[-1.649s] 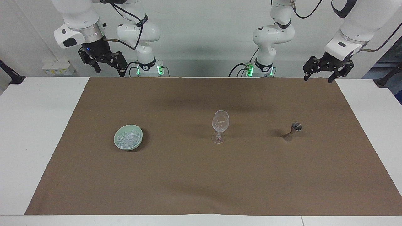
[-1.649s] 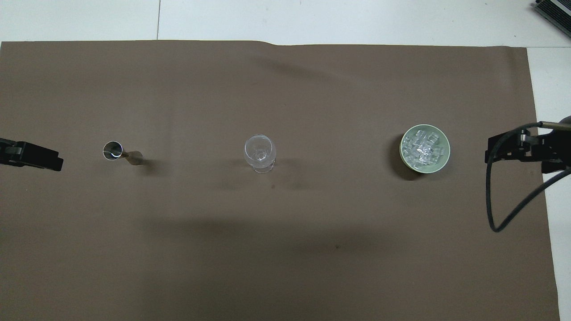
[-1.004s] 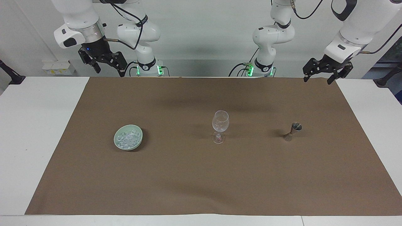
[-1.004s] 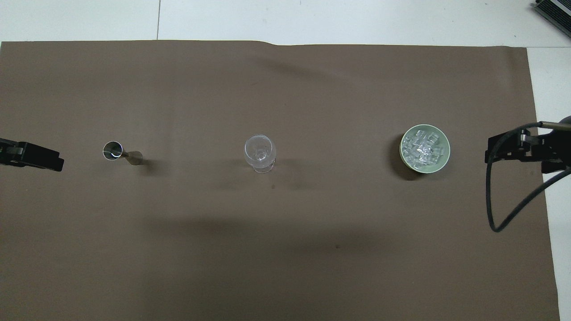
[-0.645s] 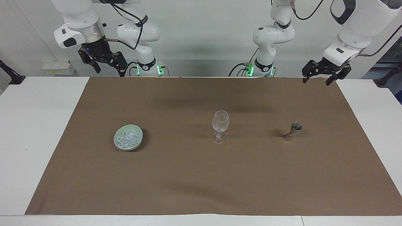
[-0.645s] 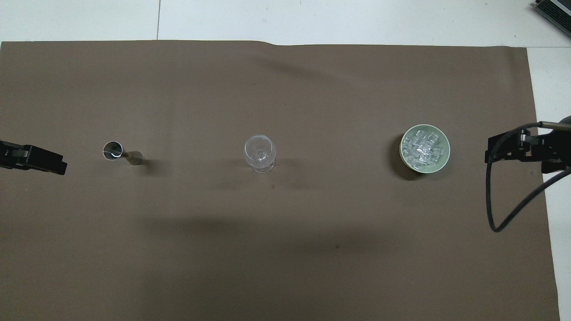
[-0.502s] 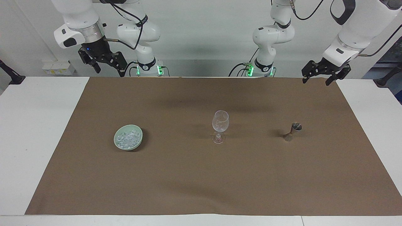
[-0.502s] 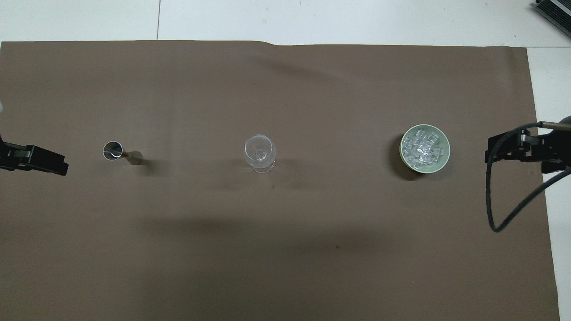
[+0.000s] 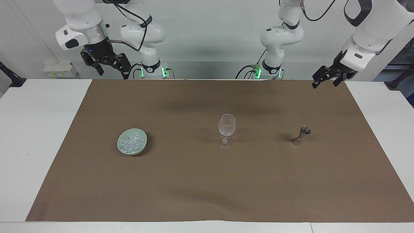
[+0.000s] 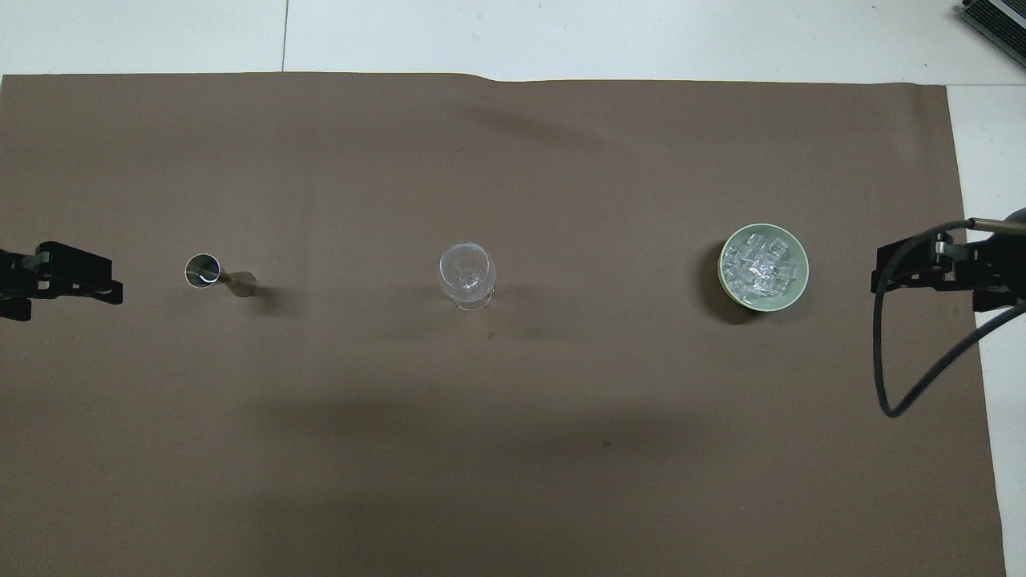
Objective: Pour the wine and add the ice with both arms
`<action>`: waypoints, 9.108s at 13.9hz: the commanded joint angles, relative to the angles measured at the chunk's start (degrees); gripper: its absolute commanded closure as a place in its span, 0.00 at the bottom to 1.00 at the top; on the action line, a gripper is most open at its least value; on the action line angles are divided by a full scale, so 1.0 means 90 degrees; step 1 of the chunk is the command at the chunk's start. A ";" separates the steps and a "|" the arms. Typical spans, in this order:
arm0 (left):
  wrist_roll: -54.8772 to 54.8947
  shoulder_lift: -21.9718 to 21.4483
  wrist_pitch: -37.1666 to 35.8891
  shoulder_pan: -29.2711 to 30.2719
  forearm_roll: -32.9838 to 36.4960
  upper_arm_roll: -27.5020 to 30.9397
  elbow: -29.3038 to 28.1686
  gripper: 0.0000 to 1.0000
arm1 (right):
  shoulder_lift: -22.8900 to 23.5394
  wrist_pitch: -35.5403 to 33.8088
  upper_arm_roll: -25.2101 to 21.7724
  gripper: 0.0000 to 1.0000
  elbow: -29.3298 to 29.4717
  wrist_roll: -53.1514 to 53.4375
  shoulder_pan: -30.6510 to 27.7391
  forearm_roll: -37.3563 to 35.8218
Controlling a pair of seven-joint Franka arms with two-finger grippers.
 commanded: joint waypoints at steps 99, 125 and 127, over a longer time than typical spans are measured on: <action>-0.5331 0.2178 0.1742 0.1113 -0.5622 -0.0054 -0.1195 1.00 | -0.0107 0.0406 -0.0018 0.00 -0.0158 -0.0104 -0.0069 0.0185; -0.8818 0.1327 0.4114 -0.2062 -0.3298 -0.0074 -0.0853 1.00 | 0.0020 0.0650 -0.0116 0.00 -0.0168 -0.0798 -0.0098 0.0175; -0.8876 0.1327 0.4144 -0.2246 -0.3025 -0.0074 -0.0863 1.00 | 0.0039 0.0650 -0.0116 0.00 -0.0168 -0.0953 -0.0098 0.0175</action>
